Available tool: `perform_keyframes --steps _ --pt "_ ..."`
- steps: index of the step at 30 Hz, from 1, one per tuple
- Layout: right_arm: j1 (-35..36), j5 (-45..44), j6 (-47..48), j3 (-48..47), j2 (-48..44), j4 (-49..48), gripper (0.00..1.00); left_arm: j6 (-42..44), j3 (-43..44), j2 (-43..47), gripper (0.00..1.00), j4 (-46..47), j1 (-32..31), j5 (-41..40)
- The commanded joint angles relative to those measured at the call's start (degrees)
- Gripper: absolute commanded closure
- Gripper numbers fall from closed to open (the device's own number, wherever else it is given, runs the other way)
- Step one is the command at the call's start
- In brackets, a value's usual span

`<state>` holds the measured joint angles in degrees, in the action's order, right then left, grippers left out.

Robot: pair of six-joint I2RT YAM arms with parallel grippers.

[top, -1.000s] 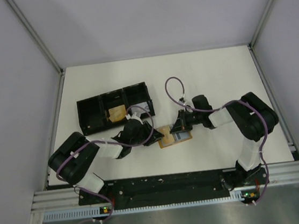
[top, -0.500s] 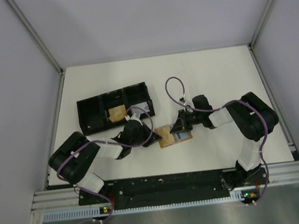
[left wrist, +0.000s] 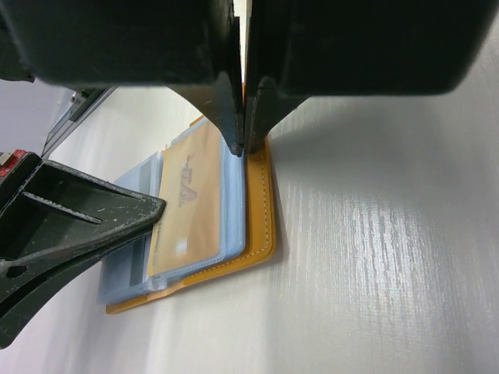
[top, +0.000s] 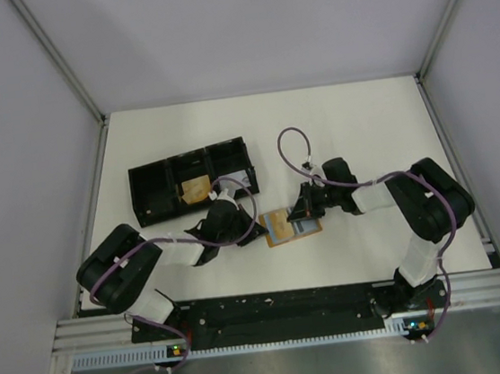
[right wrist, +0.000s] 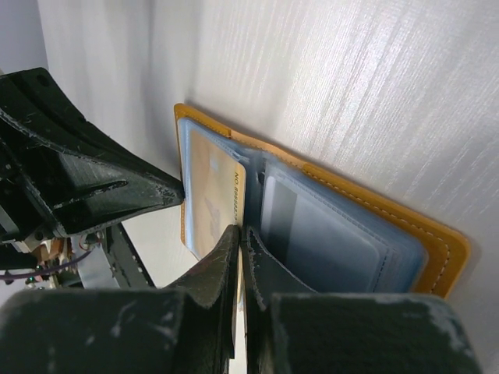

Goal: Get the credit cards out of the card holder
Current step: Remove the credit card from the card holder.

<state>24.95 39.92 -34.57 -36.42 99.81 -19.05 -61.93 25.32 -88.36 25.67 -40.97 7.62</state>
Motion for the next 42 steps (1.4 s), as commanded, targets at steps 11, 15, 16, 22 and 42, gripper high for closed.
perform_keyframes --steps 11,15,16,22,42 --pt "0.36 -3.10 2.93 -0.49 -0.58 2.00 1.00 2.60 2.44 6.80 0.68 -0.62 0.45 -2.87" --pt "0.36 -2.92 2.93 -0.40 -0.67 1.91 1.00 2.87 6.58 2.32 0.68 -0.53 0.72 0.73" --pt "0.36 -2.83 2.93 -0.31 -0.76 1.91 1.00 2.70 6.93 1.35 0.68 -0.36 0.63 1.25" --pt "0.45 -2.74 2.84 -0.23 -0.67 1.65 1.00 1.90 7.11 -2.52 0.71 1.75 0.63 3.19" --pt "0.45 -3.71 2.93 -0.31 -1.11 2.17 1.00 2.34 8.16 -4.19 0.94 -12.65 0.28 -1.20"
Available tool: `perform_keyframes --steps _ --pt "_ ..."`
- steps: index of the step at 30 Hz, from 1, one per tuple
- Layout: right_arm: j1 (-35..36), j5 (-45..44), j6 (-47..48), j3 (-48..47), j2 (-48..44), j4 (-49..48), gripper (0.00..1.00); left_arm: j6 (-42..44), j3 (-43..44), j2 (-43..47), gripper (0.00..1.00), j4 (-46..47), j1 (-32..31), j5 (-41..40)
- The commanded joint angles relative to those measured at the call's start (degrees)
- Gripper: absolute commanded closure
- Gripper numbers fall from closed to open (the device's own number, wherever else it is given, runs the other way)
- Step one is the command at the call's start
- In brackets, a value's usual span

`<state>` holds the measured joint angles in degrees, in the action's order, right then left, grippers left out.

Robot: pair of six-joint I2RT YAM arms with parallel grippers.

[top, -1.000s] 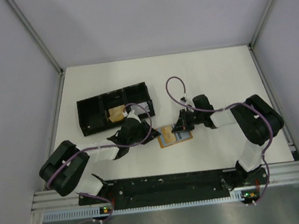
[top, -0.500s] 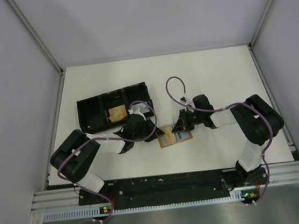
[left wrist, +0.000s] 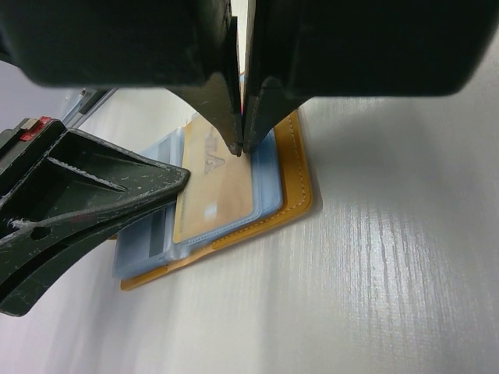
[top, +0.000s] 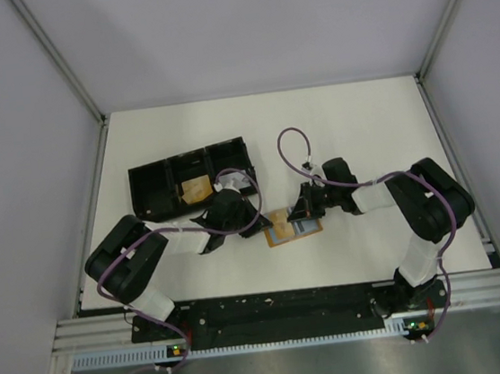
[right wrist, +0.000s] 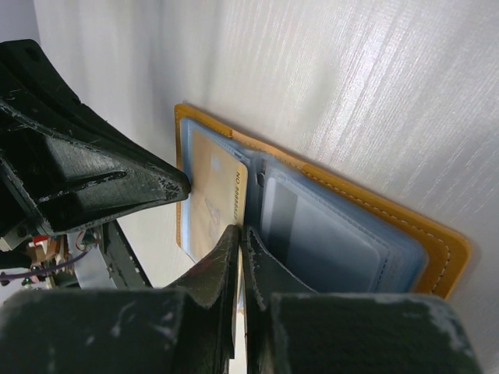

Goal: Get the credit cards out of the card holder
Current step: Remove the credit card from the card holder.

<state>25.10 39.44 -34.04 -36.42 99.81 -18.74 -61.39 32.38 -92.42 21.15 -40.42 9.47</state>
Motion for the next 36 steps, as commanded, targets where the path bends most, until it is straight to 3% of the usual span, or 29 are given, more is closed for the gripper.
perform_keyframes --steps 1,19,27,36 --pt "0.30 -3.40 2.49 -0.31 -1.28 1.95 1.00 2.06 1.28 -0.13 0.94 -9.10 -0.36 -3.67" --pt "0.12 -8.68 5.57 -0.75 -5.07 7.32 1.00 4.61 3.66 -0.75 0.94 -15.00 -1.85 -7.19" --pt "0.21 -7.19 5.39 -0.75 -4.45 6.61 1.00 3.73 5.49 4.62 0.82 -12.18 -2.99 -4.91" --pt "0.21 -6.66 5.13 -0.67 -4.27 6.09 1.00 3.55 7.78 1.02 0.81 -11.48 -4.05 -3.50"
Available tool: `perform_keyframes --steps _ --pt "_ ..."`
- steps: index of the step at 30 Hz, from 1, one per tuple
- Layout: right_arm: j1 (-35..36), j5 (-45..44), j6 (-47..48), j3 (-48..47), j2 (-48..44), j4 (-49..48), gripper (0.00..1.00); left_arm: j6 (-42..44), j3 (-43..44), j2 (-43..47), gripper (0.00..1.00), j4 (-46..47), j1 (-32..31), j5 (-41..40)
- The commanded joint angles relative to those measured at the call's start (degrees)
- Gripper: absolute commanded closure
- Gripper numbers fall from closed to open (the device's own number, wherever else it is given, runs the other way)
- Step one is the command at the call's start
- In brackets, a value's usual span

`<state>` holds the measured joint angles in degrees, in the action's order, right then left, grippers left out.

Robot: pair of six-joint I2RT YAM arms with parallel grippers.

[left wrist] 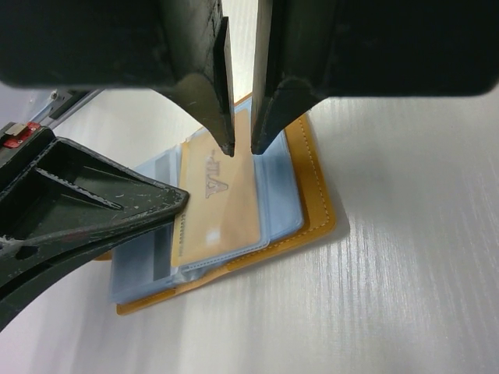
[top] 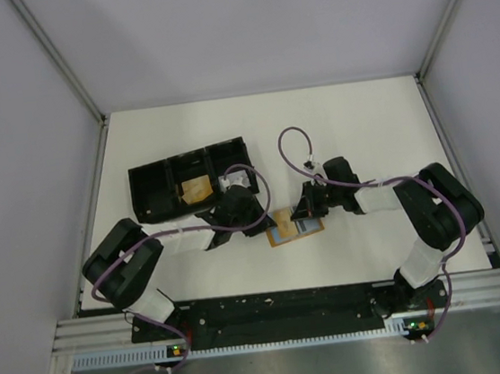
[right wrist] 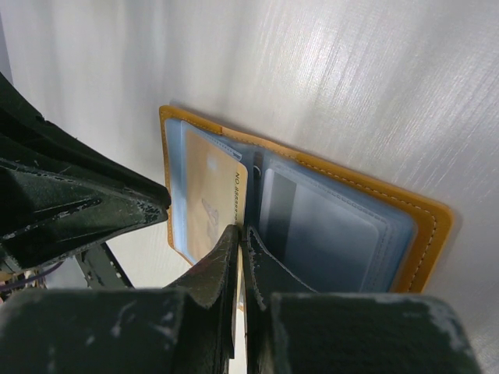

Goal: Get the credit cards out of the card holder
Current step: Remove the credit card from the card holder.

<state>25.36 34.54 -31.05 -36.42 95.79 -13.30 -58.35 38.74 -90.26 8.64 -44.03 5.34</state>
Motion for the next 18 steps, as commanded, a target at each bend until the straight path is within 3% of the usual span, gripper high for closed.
perform_keyframes --steps 1,18 --pt "-0.14 -1.67 2.04 -0.67 -0.25 0.56 1.00 0.52 1.51 -1.24 0.81 1.02 -0.62 0.46" --pt "-0.05 -1.41 1.96 -0.58 -0.08 0.29 1.00 1.31 2.74 -1.50 0.82 0.85 -1.32 -0.34"
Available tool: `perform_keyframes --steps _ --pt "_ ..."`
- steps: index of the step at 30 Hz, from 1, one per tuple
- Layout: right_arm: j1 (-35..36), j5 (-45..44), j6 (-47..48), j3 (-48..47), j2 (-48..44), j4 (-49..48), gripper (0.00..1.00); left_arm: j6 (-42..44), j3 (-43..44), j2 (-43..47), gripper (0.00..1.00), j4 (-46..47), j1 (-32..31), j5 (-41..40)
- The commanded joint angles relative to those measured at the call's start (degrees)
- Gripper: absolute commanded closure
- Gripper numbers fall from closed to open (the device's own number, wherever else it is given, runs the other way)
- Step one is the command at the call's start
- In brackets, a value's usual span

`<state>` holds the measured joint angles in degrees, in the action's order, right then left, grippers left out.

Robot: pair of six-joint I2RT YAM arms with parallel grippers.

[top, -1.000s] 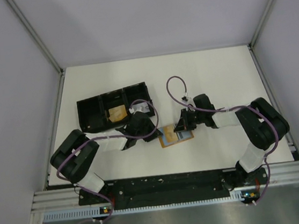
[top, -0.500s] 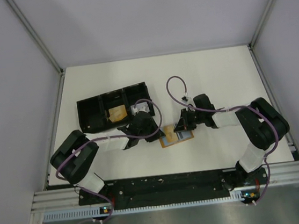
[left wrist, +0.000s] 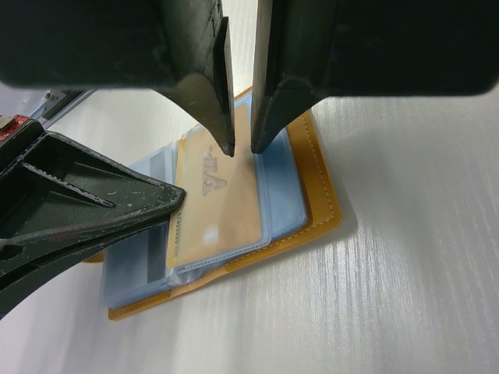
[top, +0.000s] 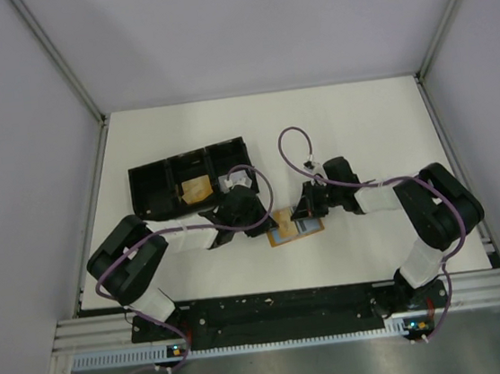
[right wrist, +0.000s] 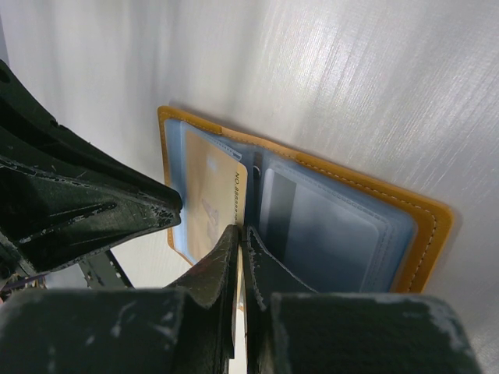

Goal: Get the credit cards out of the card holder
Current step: Remove the credit card from the card holder.

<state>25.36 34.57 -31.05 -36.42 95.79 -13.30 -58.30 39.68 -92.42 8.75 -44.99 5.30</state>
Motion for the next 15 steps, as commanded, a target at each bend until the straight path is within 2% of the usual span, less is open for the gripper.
perform_keyframes --steps 1,9,15 --pt "-0.05 -1.43 1.96 -0.58 -0.08 0.29 1.00 1.09 1.80 0.40 0.82 1.09 -0.45 -0.12" --pt "-0.14 -1.08 1.69 -0.49 0.01 0.12 1.00 -0.23 0.40 -1.79 0.83 0.56 -0.36 0.41" --pt "-0.75 1.11 -0.85 1.00 0.01 -2.95 0.99 -1.46 -1.62 -2.85 0.92 0.91 -0.36 0.94"
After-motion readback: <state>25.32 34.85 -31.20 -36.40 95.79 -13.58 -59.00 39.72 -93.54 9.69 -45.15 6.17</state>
